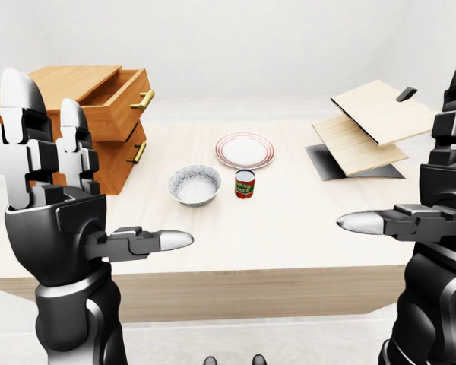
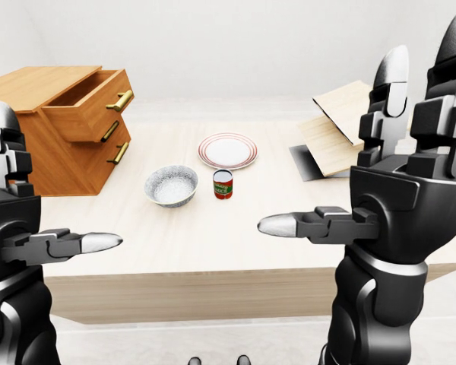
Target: Close the top drawer of the cabinet.
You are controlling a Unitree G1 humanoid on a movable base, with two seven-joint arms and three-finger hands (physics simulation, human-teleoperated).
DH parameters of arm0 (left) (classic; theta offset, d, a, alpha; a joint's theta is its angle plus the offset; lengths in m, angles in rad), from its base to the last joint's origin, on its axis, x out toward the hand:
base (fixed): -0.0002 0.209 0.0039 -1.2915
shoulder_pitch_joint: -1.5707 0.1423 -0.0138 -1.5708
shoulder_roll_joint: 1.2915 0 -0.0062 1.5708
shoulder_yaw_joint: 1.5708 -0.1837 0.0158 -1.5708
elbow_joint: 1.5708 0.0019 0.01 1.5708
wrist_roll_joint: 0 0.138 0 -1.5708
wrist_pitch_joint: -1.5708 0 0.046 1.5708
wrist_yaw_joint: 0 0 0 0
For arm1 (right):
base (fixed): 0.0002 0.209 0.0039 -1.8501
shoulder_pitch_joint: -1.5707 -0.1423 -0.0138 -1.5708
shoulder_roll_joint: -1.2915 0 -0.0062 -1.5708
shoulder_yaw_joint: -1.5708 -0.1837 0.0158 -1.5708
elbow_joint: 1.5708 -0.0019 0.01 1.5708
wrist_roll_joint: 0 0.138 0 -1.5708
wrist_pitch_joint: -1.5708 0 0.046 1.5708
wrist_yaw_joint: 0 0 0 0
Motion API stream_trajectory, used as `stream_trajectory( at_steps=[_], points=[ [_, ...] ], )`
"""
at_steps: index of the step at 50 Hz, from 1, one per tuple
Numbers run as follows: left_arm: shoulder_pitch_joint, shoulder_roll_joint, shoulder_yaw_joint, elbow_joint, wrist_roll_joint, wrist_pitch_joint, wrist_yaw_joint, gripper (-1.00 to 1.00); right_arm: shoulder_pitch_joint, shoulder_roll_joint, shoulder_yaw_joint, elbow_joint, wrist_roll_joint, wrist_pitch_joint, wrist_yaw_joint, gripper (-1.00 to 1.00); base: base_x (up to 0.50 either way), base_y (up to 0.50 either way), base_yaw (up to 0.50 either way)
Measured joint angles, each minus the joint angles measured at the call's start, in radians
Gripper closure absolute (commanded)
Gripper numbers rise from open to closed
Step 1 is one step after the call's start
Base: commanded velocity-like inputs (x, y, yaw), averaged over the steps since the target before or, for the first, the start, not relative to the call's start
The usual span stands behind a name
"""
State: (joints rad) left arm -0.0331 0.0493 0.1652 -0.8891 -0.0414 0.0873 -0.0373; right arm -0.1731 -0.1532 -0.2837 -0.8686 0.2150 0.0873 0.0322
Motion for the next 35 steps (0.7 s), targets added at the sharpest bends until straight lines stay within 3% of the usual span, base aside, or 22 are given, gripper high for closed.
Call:
stream_trajectory(
  at_steps=[35],
  points=[
    [0.008,0.008,0.046,-0.009,-0.025,0.0,0.0,-1.0,0.062,0.006,-0.031,-0.087,-0.017,0.0,0.065,-1.0,0.0,0.0,0.0]
  ],
)
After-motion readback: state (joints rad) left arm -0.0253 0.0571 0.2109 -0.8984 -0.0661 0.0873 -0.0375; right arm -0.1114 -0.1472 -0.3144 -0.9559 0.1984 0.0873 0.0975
